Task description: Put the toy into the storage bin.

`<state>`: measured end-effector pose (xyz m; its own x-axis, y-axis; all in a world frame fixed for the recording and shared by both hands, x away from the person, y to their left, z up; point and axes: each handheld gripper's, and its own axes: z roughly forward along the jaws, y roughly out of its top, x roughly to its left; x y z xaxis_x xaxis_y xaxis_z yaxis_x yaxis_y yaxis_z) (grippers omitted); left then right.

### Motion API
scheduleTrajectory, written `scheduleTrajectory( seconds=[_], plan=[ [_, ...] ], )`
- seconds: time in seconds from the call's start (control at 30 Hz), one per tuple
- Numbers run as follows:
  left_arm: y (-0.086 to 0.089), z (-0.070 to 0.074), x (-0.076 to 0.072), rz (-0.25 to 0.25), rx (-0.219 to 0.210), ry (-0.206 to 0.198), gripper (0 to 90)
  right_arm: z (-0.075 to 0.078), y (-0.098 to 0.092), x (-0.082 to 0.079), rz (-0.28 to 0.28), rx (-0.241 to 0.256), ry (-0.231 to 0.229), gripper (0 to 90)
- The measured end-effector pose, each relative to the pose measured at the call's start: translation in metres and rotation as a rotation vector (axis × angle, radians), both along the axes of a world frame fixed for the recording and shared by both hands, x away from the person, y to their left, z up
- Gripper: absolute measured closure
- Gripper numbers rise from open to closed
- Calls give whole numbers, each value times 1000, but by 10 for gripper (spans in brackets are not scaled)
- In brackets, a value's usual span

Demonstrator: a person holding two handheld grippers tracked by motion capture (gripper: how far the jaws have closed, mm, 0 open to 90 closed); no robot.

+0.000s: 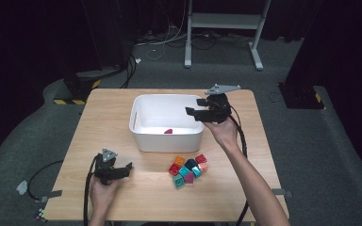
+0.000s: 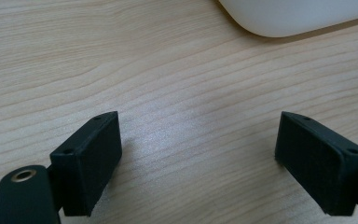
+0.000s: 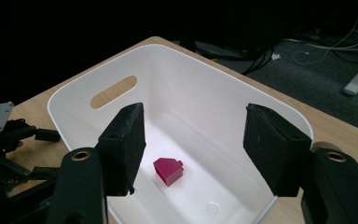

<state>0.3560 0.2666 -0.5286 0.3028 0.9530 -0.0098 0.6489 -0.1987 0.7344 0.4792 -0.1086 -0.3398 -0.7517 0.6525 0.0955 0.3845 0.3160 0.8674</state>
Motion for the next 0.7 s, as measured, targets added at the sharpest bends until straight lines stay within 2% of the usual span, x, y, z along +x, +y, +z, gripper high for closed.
scheduleTrajectory(
  seconds=[0.43,0.47,0.7],
  plan=[
    [0,0,0,0,0,0,146,-11,-36,-33,-36,32,-36,392],
    [0,0,0,0,0,0,146,-15,-42,-39,-45,41,-41,391],
    [0,0,0,0,1,0,146,-29,-55,-51,-65,58,-37,390]
  ],
)
